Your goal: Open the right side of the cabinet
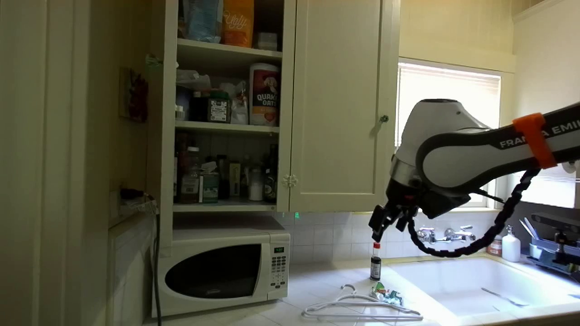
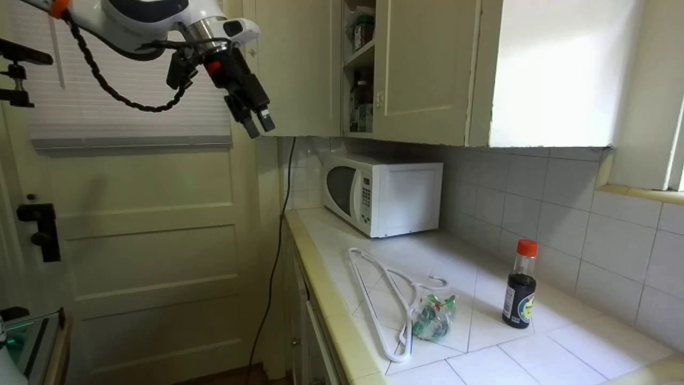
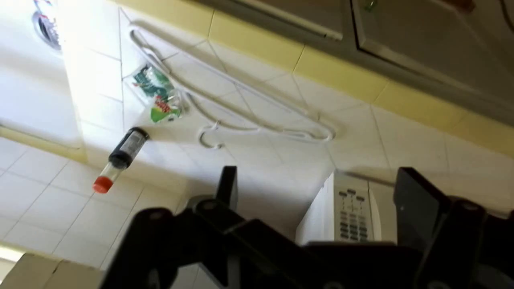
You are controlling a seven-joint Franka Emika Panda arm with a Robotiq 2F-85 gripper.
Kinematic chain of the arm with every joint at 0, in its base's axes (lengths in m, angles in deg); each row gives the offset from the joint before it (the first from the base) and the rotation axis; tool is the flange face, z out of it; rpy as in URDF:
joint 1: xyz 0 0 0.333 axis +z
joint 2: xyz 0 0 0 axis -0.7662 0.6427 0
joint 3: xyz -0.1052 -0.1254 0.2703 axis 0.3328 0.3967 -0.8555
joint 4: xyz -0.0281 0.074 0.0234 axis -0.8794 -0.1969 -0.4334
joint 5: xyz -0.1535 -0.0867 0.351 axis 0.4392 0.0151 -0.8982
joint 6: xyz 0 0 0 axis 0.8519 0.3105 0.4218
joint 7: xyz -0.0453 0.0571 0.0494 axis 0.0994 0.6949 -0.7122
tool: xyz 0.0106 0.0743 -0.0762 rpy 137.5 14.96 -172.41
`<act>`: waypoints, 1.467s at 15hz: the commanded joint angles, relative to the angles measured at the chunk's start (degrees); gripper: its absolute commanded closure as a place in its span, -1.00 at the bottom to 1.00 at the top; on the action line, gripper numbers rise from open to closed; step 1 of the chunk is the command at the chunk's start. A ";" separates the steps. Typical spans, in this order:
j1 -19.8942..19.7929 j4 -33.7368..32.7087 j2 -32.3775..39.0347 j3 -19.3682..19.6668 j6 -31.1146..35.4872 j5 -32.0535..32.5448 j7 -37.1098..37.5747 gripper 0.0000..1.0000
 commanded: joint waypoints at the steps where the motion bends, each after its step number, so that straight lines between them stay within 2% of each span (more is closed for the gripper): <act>1: -3.79 -1.93 -2.40 0.59 5.62 2.84 3.26 -1.00; 6: -6.80 -7.74 -1.10 3.64 13.29 4.72 -1.46 -1.00; 9: -6.36 -14.20 1.50 6.62 13.15 3.15 -5.23 -1.00; 11: -6.44 -18.93 3.73 8.07 12.28 2.14 -5.50 -1.00; 16: -5.79 -35.77 12.45 12.21 7.50 -0.32 -7.48 -1.00; 19: -3.08 -46.44 19.01 14.51 4.47 -4.82 -11.39 -1.00; 22: -2.36 -56.46 25.17 15.44 0.03 -8.89 -12.40 -1.00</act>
